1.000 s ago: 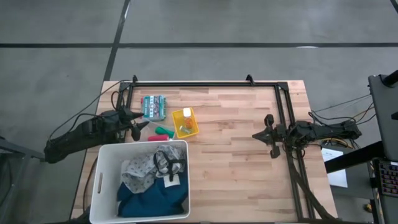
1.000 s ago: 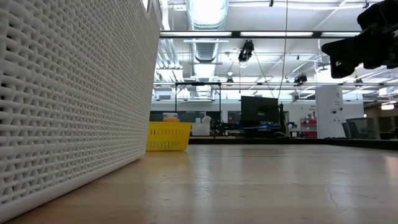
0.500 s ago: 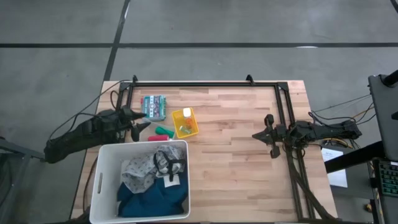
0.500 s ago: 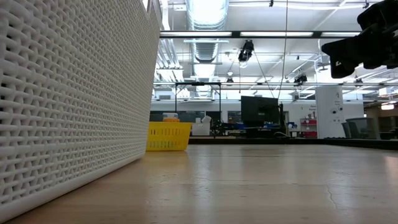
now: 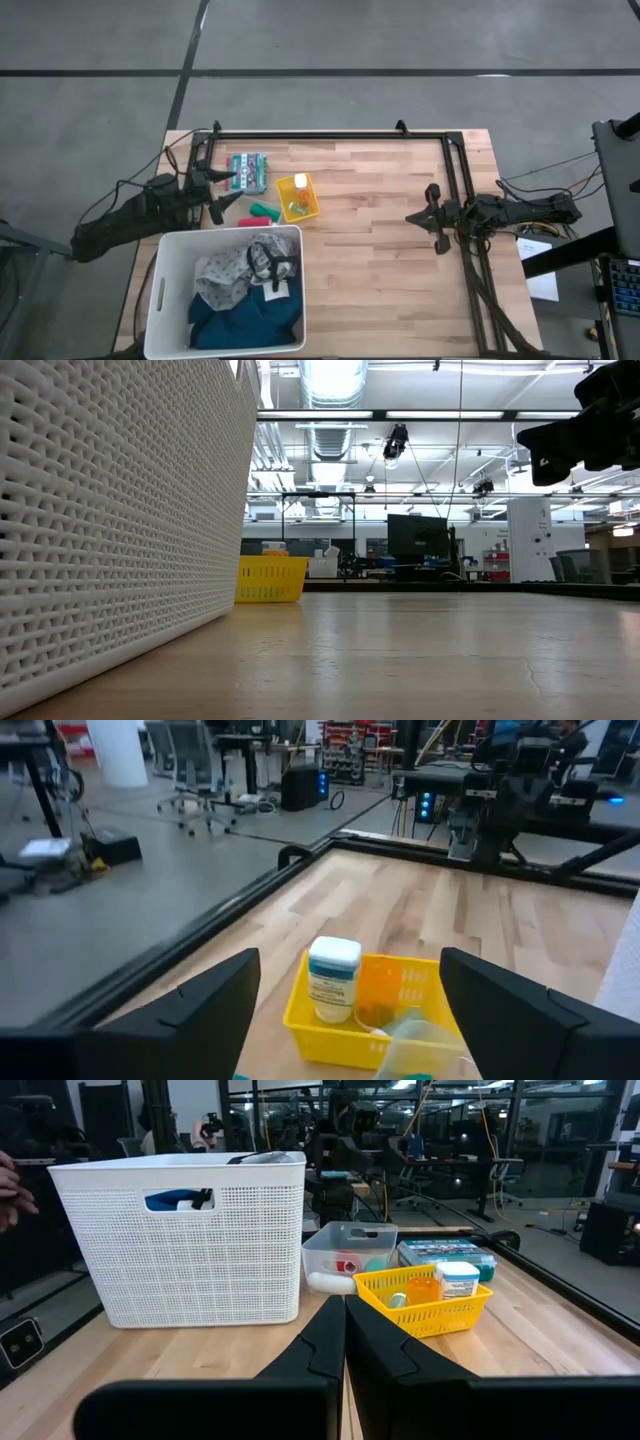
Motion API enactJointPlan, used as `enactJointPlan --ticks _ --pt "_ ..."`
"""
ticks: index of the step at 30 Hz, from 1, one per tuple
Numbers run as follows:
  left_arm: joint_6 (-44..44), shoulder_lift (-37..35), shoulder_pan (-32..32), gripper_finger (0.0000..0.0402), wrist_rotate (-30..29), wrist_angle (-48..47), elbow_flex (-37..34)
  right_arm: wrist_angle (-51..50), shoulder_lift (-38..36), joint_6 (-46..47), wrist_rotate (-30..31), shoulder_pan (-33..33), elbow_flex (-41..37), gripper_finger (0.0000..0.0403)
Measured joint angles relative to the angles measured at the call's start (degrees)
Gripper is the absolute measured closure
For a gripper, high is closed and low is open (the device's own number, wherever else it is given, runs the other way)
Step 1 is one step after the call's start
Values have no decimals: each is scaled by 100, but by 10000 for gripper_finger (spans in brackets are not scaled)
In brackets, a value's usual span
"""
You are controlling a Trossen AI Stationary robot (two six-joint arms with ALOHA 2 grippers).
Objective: Pick & place medical supplies in basket/bin
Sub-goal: Return to Home Position
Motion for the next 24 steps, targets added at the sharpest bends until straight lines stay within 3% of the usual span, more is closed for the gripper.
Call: enactJointPlan --ticks 6,11,19,24 --pt "300 -74 0 52 73 451 -550 0 0 0 -2 0 2 394" --pt "299 -132 4 23 328 1677 -1202 0 0 0 -2 -1 2 394" --pt "1047 -128 7 3 424 1915 -1293 2 0 -17 -7 1 4 394" --pt "18 -70 4 2 468 1911 -1293 2 0 -13 -7 1 4 394"
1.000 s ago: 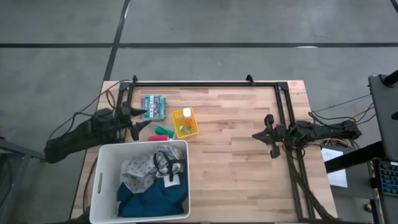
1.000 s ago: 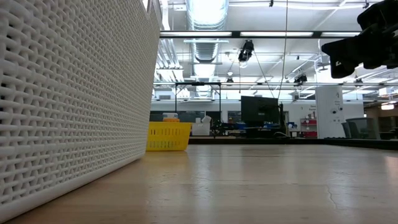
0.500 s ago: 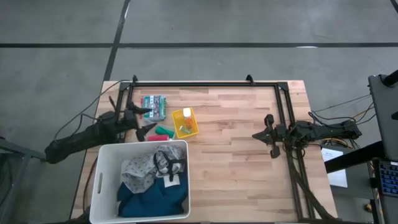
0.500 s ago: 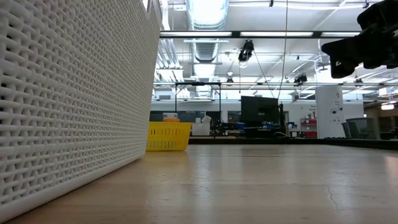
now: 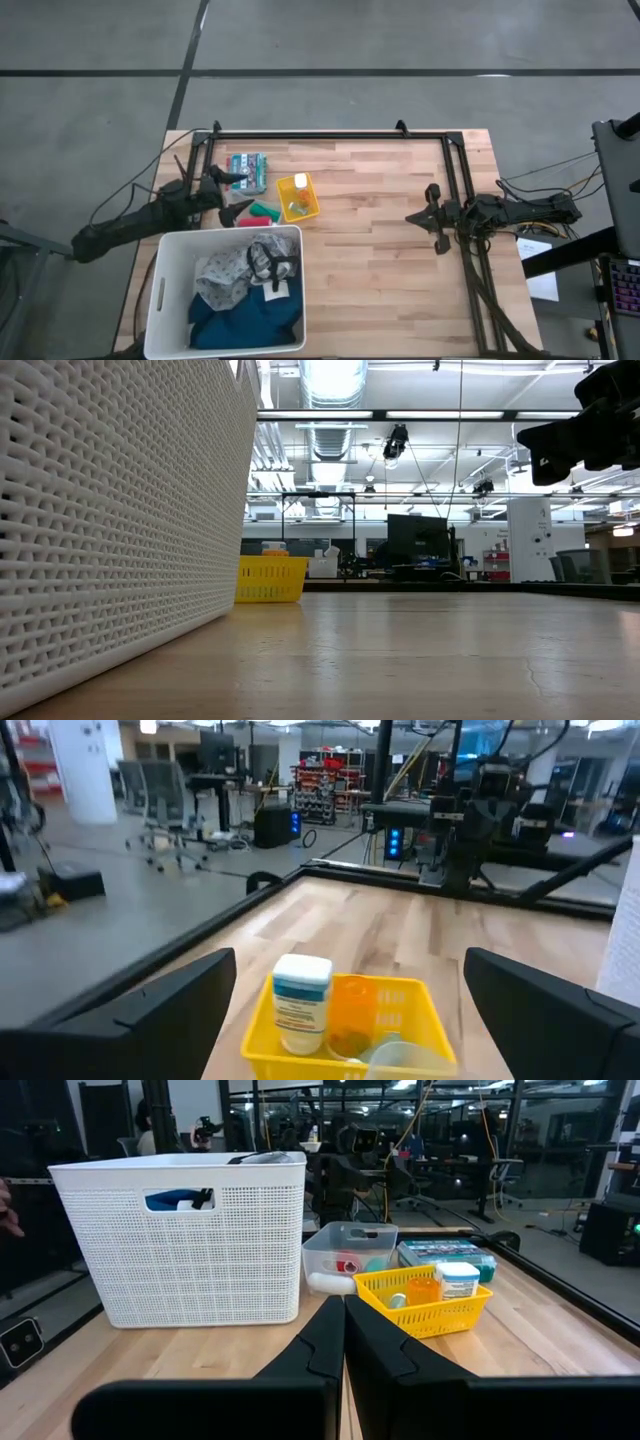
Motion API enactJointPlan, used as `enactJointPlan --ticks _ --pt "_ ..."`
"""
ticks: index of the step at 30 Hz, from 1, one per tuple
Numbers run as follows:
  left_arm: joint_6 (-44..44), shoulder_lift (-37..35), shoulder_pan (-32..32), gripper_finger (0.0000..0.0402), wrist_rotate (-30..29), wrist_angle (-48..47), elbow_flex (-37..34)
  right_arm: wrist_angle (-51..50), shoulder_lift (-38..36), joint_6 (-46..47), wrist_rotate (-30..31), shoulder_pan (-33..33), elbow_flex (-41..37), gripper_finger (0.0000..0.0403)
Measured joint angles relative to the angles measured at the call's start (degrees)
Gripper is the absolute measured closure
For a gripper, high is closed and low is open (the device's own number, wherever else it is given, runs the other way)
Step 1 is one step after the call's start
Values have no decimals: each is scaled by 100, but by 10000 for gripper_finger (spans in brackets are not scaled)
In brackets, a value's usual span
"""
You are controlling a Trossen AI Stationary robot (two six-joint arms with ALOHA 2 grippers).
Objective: Pick & place medical supplies in basket/bin
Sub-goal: Return to Home Position
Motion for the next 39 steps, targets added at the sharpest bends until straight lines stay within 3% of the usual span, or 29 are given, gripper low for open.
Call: enactJointPlan --ticks 10,17,24,39 --pt "-731 72 0 2 135 -17 0 0 0 1 0 0 0 394" --pt "240 72 -2 2 382 9 2 -2 0 4 0 0 0 394" --pt "-538 72 -2 2 386 11 2 -2 0 0 0 0 0 394" --pt "-616 72 -2 2 386 17 2 -2 -2 9 0 0 0 394"
